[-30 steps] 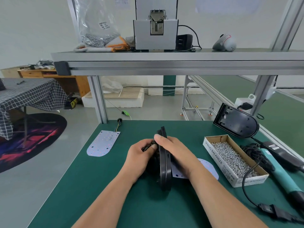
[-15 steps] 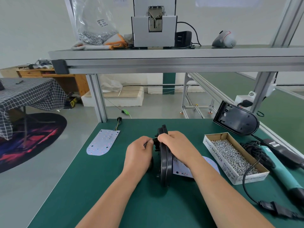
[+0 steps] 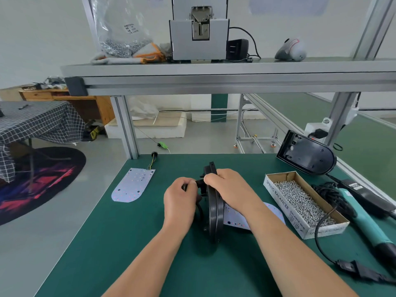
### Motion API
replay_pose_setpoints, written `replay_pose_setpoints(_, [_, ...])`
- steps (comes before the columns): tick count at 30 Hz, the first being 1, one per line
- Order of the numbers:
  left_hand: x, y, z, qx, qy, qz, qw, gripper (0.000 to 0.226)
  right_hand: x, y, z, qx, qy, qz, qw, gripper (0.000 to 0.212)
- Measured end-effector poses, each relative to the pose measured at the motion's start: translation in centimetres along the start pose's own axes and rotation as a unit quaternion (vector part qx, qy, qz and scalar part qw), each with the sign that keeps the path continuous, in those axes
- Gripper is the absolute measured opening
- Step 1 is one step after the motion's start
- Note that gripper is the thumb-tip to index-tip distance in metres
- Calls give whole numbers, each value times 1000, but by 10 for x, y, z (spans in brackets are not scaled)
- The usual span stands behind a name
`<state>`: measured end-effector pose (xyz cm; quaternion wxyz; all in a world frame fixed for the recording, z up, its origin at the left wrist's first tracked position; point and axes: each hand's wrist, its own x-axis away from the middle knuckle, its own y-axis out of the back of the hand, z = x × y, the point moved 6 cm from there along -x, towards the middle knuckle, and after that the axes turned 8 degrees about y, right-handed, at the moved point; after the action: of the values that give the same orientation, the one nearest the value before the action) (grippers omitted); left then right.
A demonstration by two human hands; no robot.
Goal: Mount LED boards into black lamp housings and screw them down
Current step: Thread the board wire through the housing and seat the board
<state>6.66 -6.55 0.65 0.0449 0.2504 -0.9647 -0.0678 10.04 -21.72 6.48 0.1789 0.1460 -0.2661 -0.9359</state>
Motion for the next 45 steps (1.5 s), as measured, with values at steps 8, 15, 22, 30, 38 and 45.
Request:
replay_pose_setpoints(8, [-15,18,10,44,-9,22,999,21,0,13,-4,3,0,-3,1000,36])
replay_pose_setpoints(15, [-14,14,9,92,9,49,994,12,-1,14,-14,-8,-21,-8,1000,37])
replay_pose_setpoints(22, [2,16,-11,-115,-154,-7,981,53,-2,24,-16,12,-36,-20,999,34])
replay_pose_setpoints(30, [16,1,-22,-94,-165,119,975,57,-4,15,-7,119,-27,-31,992,33])
replay_pose_setpoints(38, [24,-2,-33,-87,-122,213,966,52,-7,10,-9,232,-1,17,973,58])
replay_pose_setpoints(45, [7,15,-24,-105,-35,129,985,38,-10,19,-30,137,19,16,990,58])
